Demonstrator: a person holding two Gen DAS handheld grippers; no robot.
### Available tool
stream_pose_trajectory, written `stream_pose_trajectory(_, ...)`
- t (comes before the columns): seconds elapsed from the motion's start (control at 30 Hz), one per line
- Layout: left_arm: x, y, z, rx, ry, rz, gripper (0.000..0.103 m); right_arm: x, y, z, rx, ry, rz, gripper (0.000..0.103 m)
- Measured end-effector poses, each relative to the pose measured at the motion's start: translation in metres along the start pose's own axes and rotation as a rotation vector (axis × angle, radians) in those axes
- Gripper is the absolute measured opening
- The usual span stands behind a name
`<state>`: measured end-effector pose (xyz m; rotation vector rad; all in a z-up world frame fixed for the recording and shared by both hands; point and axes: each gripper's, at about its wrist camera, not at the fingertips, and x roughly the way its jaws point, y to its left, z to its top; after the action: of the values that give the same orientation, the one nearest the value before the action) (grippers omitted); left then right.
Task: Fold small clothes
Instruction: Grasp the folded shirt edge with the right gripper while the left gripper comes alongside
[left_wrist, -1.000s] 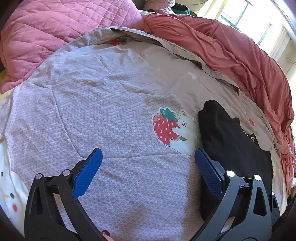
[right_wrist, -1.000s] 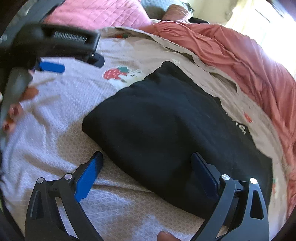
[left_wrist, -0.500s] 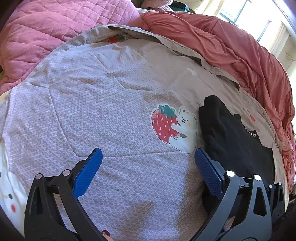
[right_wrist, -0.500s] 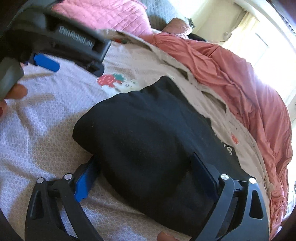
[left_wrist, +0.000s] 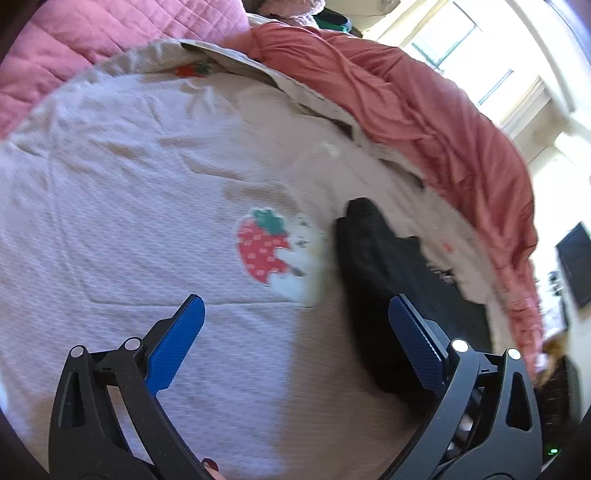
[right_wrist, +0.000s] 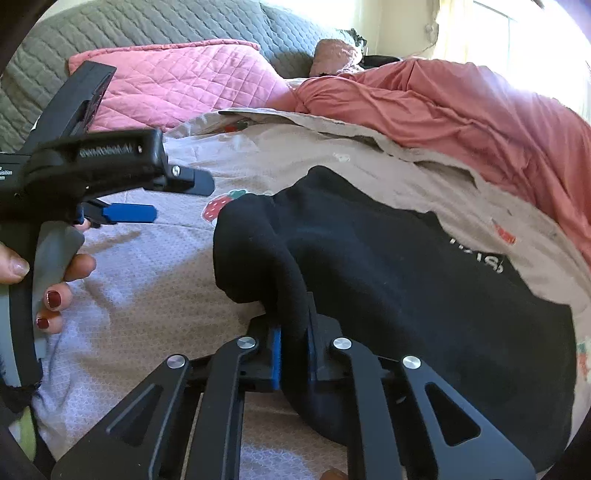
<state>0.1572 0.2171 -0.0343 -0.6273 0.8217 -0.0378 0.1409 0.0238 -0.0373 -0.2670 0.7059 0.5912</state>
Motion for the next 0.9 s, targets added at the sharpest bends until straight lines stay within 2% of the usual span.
stream_pose_trajectory(0.07, 0.006, -0.002, 0.001, -0.031, 0.017, -0.05, 0.093, -0.002, 0.0, -0.001, 0.013, -0.002, 0.016, 0.009)
stream_pose_trajectory(0.17, 0.02, -0.009, 0.005, -0.057, 0.054, -0.065, 0.093, -0.001, 0.0, -0.002, 0.014, 0.013, 0.036, 0.012)
stream_pose_trajectory(0.27, 0.04, -0.02, 0.013, -0.061, 0.114, -0.095, 0.093, 0.001, 0.006, -0.003, -0.034, 0.026, 0.019, 0.019)
stream_pose_trajectory(0.33, 0.056, -0.026, 0.018, -0.063, 0.157, -0.126, 0.093, 0.004, 0.014, -0.006, -0.092, 0.047, -0.015, 0.02)
stream_pose_trajectory(0.4, 0.07, -0.03, 0.02, -0.06, 0.191, -0.119, 0.093, 0.01, 0.02, -0.01, -0.132, 0.071, -0.049, 0.021)
stream_pose_trajectory(0.5, 0.083, -0.034, 0.021, -0.058, 0.212, -0.134, 0.093, 0.012, 0.024, -0.013, -0.149, 0.06, -0.066, 0.014)
stream_pose_trajectory(0.6, 0.085, -0.041, 0.017, -0.002, 0.212, -0.145, 0.093, 0.007, 0.017, -0.017, -0.117, 0.025, -0.042, 0.01)
stream_pose_trajectory(0.73, 0.087, -0.052, 0.01, 0.024, 0.249, -0.217, 0.07, 0.0, 0.014, -0.017, -0.097, -0.007, -0.022, 0.009)
stream_pose_trajectory(0.77, 0.088, -0.057, 0.008, 0.039, 0.262, -0.227, 0.069, -0.002, 0.014, -0.017, -0.1, -0.014, -0.024, 0.009)
stream_pose_trajectory(0.83, 0.089, -0.065, 0.005, 0.087, 0.264, -0.19, 0.067, -0.005, 0.014, -0.016, -0.1, -0.032, -0.024, 0.008)
stream_pose_trajectory(0.9, 0.087, -0.066, 0.005, 0.087, 0.259, -0.185, 0.058, -0.009, 0.013, -0.016, -0.097, -0.048, -0.018, 0.008)
